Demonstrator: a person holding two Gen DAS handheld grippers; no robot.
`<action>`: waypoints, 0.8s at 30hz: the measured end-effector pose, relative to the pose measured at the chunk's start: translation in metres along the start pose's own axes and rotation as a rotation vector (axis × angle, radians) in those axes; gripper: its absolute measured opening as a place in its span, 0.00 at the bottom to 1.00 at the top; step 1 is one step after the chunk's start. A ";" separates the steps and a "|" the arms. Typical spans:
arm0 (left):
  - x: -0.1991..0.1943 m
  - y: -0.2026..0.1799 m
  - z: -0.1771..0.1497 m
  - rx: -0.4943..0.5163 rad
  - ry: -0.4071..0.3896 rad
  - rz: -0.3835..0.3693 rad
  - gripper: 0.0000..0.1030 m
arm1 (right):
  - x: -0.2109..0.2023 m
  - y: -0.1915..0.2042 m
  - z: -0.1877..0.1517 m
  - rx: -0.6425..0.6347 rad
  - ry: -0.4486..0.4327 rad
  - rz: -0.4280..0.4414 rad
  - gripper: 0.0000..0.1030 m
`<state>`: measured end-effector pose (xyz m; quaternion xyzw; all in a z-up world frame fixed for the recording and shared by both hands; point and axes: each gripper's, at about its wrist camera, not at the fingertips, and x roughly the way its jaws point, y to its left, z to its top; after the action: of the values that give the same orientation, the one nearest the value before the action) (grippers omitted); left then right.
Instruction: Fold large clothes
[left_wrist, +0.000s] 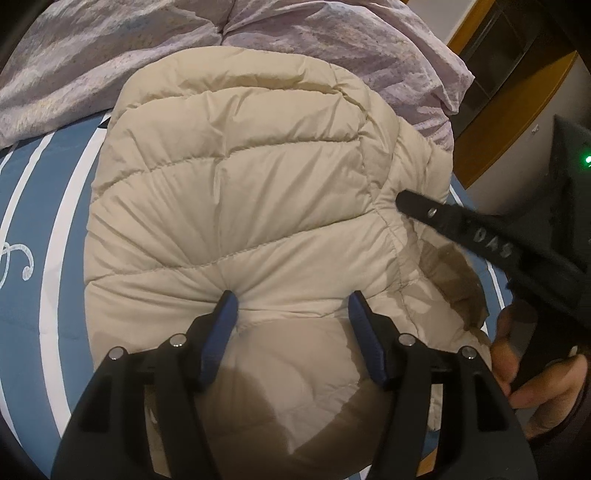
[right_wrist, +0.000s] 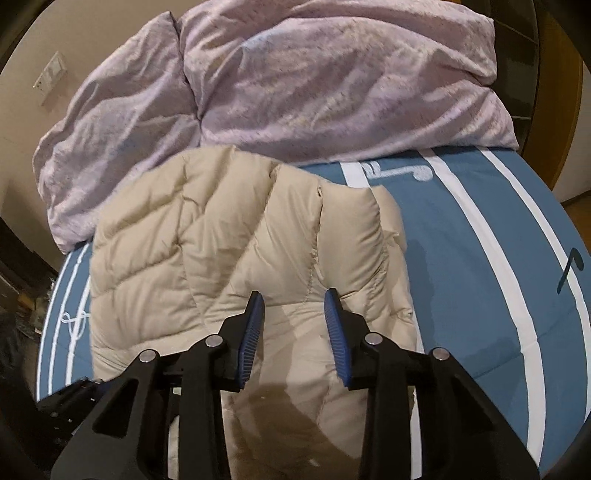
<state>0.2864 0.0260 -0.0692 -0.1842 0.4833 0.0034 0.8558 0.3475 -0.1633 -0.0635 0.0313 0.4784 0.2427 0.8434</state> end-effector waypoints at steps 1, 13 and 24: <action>0.000 0.000 0.000 0.002 -0.001 0.000 0.60 | 0.001 -0.001 -0.002 -0.001 0.001 -0.005 0.34; -0.021 -0.001 0.007 -0.008 -0.044 -0.034 0.59 | 0.012 -0.018 -0.019 0.028 0.005 -0.021 0.34; -0.040 0.017 0.057 0.008 -0.188 0.132 0.59 | 0.014 -0.030 -0.026 0.065 -0.006 -0.003 0.34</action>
<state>0.3092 0.0665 -0.0151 -0.1476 0.4121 0.0749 0.8960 0.3431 -0.1880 -0.0971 0.0587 0.4836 0.2256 0.8437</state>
